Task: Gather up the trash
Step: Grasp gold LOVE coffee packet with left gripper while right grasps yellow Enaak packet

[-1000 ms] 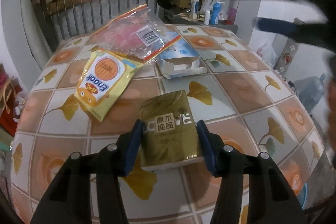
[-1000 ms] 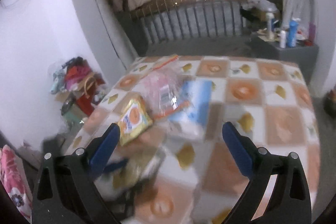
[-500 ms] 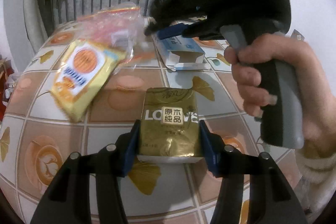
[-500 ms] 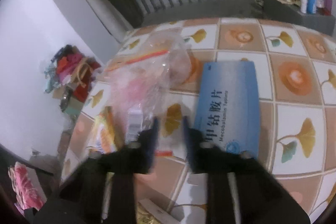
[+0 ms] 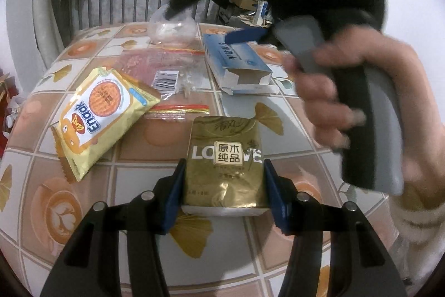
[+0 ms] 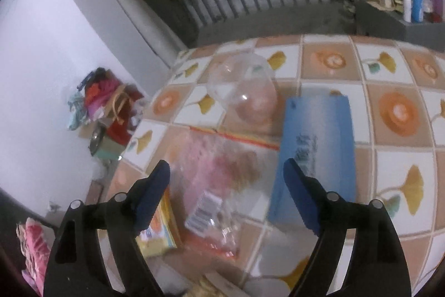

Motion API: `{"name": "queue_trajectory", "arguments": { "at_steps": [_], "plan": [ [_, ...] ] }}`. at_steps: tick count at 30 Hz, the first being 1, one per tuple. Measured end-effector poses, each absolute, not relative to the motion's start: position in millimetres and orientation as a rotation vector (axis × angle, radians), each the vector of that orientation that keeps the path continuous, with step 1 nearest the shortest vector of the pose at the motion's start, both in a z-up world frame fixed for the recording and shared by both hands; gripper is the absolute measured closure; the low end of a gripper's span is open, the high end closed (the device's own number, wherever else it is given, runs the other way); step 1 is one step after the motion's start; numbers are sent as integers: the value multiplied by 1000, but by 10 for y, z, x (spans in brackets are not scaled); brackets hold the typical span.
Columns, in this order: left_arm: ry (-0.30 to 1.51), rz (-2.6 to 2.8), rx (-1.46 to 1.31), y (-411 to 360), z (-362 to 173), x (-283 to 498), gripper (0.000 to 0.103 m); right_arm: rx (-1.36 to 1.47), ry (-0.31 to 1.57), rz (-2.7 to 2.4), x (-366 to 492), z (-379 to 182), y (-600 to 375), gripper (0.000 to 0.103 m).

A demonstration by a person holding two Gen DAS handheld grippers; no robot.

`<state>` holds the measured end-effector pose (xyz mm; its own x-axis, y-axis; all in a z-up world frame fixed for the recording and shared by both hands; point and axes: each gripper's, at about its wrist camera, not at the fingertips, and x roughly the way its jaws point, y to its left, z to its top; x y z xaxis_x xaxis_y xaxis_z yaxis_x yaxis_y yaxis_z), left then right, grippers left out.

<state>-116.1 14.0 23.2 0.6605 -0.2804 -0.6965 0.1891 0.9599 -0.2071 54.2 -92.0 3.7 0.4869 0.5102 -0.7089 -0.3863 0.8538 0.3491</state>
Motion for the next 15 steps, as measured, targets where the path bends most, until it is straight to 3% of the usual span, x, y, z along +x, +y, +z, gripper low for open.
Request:
{"name": "queue_trajectory", "arguments": {
  "at_steps": [15],
  "plan": [
    [809, -296, -152, 235, 202, -1121, 51, -343, 1177, 868, 480, -224, 354, 22]
  ]
}}
